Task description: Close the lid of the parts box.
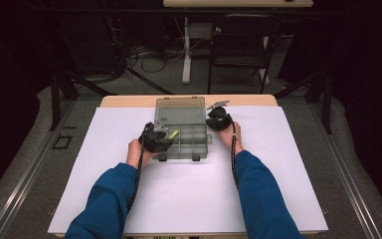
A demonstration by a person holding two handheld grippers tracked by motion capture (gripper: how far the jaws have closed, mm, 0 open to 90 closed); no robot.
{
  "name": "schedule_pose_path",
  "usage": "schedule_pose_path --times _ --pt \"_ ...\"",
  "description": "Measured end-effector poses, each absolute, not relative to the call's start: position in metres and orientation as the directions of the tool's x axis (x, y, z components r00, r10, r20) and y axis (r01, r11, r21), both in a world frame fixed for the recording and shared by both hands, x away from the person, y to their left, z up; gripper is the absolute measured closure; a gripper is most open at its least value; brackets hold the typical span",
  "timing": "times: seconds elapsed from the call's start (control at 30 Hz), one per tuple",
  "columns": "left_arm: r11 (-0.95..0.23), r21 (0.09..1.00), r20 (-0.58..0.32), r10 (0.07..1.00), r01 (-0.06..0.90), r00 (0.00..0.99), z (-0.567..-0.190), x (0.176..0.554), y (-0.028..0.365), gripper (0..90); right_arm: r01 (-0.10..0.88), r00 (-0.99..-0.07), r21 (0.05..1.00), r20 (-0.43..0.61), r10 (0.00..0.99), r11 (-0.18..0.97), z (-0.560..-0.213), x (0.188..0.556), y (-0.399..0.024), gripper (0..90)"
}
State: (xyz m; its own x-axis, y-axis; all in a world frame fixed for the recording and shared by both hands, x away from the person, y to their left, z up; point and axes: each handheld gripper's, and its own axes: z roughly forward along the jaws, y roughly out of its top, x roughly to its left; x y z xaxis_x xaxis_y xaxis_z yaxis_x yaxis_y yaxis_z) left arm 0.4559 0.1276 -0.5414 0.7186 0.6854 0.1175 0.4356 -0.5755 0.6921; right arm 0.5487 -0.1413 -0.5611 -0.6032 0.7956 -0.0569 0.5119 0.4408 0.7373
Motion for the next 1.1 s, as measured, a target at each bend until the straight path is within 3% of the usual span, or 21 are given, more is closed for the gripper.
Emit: schedule_pose_path --times 1.1 --pt "-0.576 0.691 0.12 0.687 0.437 0.716 -0.541 0.456 0.127 55.6 0.399 -0.588 0.822 -0.111 0.802 0.406 -0.547 0.54 -0.143 90.0"
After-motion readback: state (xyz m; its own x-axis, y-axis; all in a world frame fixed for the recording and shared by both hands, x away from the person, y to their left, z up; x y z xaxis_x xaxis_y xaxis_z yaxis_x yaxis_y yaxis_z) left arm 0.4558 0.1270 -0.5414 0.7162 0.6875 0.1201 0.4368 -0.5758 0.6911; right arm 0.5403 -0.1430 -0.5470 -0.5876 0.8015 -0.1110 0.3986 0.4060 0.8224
